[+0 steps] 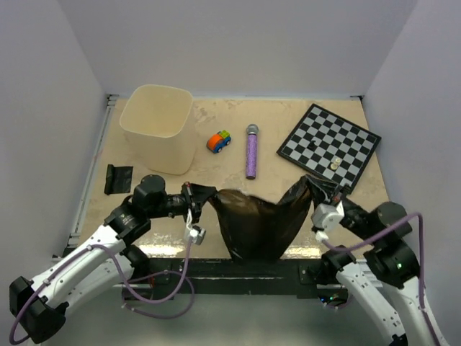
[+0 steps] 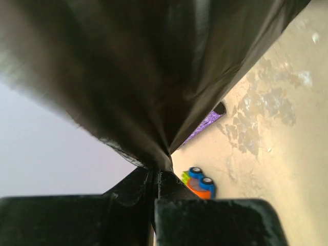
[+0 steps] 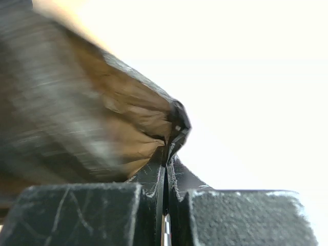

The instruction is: Put the trash bags into the trash bin

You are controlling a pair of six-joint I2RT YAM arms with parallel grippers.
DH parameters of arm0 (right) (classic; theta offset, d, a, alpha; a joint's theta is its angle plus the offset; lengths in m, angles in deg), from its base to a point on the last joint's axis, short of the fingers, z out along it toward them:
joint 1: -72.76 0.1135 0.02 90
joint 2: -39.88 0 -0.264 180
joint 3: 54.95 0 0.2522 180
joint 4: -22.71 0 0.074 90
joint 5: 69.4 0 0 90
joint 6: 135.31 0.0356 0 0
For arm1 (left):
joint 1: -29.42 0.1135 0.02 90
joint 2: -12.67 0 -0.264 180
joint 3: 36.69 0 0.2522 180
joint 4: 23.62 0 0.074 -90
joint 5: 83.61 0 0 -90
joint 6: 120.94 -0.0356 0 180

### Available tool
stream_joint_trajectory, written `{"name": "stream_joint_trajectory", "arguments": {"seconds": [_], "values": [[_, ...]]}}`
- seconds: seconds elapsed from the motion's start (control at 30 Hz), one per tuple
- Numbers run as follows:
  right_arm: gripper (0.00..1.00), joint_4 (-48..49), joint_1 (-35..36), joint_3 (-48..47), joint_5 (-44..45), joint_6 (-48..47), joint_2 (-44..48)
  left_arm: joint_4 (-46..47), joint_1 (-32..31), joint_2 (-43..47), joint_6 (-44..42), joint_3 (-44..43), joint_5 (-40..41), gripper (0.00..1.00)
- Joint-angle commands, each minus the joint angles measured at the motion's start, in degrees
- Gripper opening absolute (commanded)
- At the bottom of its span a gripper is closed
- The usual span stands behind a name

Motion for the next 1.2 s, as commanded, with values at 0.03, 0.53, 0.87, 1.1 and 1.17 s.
{"name": "stream_joint_trajectory", "arguments": {"seconds": [0.03, 0.53, 0.87, 1.1, 1.17], "values": [[0.00, 5.86, 0.06, -2.65, 6.89, 19.12, -19.03, 4.73, 0.03, -5.92, 28.81, -9.50, 7.50, 0.00], [0.00, 41.04, -11.71, -48.73, 30.29, 21.96, -77.63, 5.18, 12.85, -51.61, 52.02, -67.90, 40.05, 0.00], [0.00, 65.19, -6.89, -93.89, 19.84, 31.45, -86.18, 59.52, 11.72, -69.42, 49.02, -105.34, 34.55, 0.00], [0.00, 73.78, 0.58, -41.09, 10.26, 10.93, -58.30, 84.87, 1.79, -51.87, 31.81, -67.04, 22.18, 0.00], [0.00, 51.18, 1.37, -25.24, 16.02, -0.66, -54.49, 76.73, 1.96, -39.49, 22.37, -38.94, 4.13, 0.00]]}}
